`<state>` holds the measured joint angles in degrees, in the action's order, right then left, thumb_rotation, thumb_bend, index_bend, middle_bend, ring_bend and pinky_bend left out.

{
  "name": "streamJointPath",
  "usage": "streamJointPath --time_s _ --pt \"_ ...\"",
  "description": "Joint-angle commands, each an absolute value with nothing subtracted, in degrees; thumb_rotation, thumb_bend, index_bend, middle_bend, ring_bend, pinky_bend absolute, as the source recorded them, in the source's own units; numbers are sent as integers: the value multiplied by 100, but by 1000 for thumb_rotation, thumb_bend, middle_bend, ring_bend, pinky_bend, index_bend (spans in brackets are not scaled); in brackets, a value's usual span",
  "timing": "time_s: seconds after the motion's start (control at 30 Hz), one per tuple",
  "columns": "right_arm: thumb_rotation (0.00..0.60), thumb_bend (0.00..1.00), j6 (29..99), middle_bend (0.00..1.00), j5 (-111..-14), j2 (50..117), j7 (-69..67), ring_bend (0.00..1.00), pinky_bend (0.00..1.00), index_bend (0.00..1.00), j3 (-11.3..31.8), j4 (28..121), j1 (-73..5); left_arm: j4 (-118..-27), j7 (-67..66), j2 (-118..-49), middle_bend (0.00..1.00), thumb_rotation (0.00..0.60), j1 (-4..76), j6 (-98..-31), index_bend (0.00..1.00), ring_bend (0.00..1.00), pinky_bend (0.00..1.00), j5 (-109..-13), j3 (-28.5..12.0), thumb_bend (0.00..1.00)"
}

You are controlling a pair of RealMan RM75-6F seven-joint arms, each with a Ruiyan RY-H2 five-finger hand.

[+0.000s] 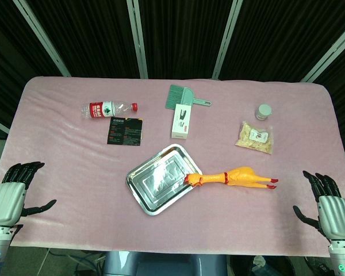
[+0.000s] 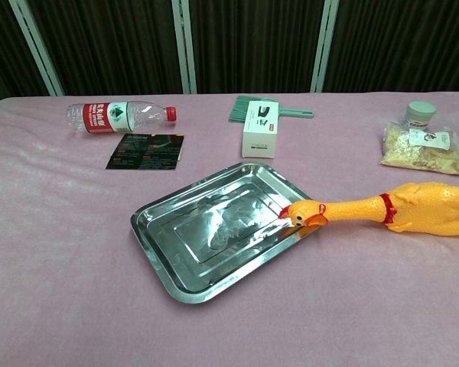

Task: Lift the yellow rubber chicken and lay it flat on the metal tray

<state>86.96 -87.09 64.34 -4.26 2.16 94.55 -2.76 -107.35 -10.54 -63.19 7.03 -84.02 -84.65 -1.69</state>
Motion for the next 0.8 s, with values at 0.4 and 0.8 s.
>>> streamJointPath --time_s 0.4,0.8 --pt "600 280 8743 205 -8796 6433 -493 105 77 100 255 9443 -280 -10715 -810 -6236 145 600 660 -8455 153 111 101 -8518 -186 77" --pt "600 280 8400 205 -8772 6434 -286 101 77 38 346 9563 -529 -10679 -781 -6231 146 600 764 -8296 155 111 101 -8434 -262 77"
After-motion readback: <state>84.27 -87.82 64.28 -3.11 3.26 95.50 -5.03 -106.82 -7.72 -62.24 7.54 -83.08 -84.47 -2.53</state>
